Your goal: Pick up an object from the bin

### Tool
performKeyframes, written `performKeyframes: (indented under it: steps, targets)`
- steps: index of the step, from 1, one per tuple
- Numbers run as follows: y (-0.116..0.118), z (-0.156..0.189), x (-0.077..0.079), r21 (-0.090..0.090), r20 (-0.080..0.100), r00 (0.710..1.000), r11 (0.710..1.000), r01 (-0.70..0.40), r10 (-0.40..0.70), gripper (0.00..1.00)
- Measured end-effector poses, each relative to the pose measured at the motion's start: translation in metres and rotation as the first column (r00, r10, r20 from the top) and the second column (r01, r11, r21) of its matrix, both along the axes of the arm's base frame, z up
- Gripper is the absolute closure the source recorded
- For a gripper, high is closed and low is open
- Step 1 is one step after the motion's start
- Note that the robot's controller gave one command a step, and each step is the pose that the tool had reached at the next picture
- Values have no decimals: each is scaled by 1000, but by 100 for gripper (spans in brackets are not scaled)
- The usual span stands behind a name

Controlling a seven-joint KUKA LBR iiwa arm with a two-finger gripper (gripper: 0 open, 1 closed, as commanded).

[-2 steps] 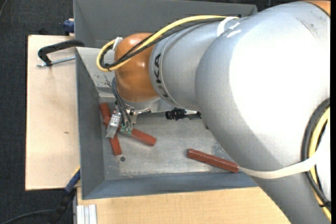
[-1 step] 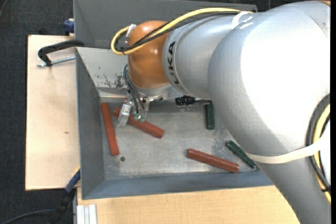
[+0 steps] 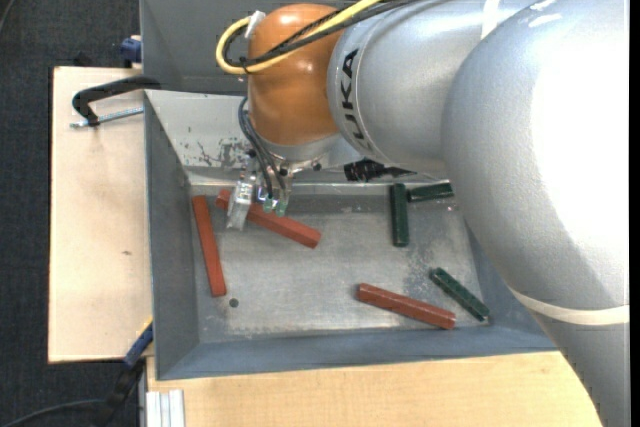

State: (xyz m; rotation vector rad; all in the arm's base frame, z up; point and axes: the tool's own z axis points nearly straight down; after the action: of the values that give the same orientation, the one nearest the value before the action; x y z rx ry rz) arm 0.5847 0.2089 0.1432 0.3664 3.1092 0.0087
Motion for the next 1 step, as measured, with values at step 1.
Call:
performKeyframes:
  steps: [1]
  targets:
    - [23, 75, 6, 2, 2, 1000, 1000, -17, 17, 100]
